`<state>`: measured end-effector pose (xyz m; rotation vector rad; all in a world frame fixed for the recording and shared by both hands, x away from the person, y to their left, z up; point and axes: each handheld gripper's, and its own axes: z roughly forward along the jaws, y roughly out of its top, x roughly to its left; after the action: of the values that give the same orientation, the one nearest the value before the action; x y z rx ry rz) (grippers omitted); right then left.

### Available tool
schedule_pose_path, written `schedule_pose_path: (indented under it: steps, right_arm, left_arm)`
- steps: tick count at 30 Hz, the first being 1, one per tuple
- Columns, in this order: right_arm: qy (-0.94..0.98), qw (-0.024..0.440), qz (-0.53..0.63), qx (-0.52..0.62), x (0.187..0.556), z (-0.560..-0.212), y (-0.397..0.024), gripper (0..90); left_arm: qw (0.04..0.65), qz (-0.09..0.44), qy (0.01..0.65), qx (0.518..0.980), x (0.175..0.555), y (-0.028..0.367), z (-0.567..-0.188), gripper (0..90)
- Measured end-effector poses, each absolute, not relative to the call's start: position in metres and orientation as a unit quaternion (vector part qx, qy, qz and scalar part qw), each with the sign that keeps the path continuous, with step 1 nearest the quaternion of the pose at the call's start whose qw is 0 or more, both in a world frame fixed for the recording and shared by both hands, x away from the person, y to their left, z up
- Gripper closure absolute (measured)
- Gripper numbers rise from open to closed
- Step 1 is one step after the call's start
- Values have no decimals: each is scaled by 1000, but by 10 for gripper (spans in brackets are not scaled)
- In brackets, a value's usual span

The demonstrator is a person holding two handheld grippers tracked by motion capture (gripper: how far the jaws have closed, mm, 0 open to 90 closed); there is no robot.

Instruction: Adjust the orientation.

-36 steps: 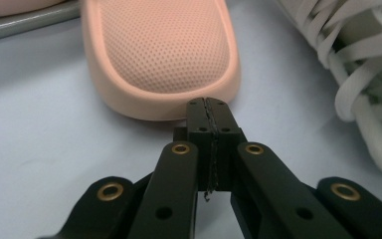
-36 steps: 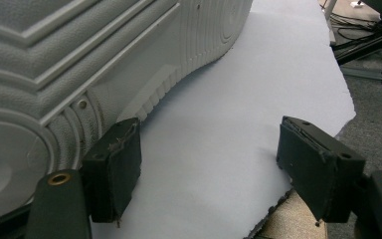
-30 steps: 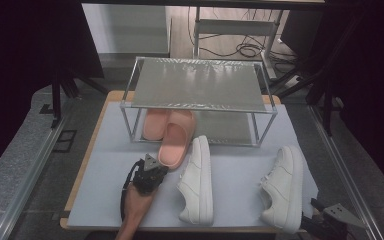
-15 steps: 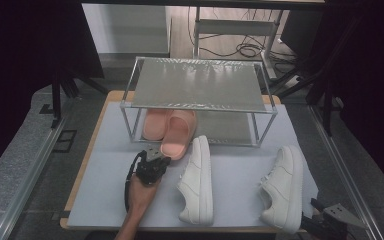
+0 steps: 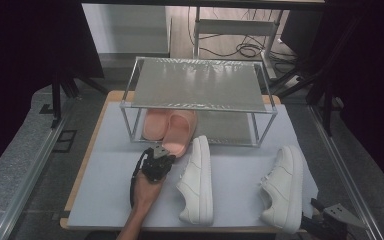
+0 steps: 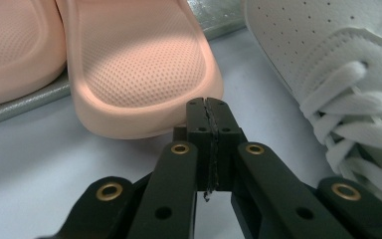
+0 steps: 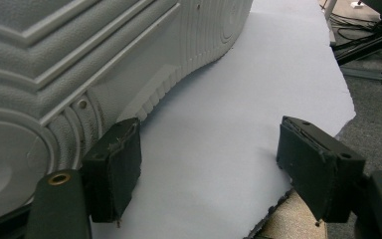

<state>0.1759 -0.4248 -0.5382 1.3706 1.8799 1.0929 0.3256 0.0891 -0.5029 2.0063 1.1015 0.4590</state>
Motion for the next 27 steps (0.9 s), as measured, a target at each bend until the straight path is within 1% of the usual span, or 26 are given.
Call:
schedule_pose_path:
  steps: [27]
  right_arm:
    - [702,282,408,511,176,-538,-425,261]
  left_arm:
    - [388,188,448,783,370,77,-507,895]
